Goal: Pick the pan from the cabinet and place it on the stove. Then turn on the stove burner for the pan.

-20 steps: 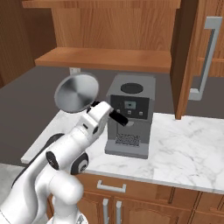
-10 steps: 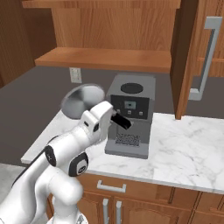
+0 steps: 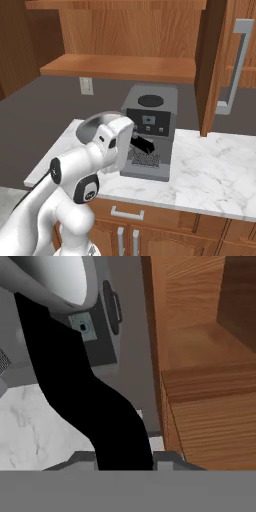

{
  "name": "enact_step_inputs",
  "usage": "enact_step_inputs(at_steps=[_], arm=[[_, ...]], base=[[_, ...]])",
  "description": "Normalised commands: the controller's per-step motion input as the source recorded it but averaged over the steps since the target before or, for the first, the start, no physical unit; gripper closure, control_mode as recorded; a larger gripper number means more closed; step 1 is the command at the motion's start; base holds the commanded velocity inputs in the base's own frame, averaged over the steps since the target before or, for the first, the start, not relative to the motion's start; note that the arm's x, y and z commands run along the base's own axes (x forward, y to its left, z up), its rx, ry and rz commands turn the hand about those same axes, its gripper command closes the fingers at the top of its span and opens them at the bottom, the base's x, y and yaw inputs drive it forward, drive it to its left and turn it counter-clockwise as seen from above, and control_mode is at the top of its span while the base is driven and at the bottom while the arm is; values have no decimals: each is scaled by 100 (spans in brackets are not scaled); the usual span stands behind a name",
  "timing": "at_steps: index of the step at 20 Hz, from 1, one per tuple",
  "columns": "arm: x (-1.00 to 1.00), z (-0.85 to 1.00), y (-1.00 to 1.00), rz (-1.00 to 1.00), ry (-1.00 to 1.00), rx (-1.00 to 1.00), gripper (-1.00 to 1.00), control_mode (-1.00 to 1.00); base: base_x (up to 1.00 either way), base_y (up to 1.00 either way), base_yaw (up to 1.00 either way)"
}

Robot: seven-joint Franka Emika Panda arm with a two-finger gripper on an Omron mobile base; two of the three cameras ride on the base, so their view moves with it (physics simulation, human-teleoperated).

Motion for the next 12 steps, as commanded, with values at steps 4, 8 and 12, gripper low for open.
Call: enact_step_inputs(at_steps=[4, 8, 12], arm=[[-50, 18, 9, 0, 20, 0, 100, -100], [-52, 14, 14, 0, 20, 0, 100, -100], [-50, 1, 27, 0, 18, 0, 100, -100]], base=[[0, 0, 0], [0, 0, 0], [0, 0, 0]])
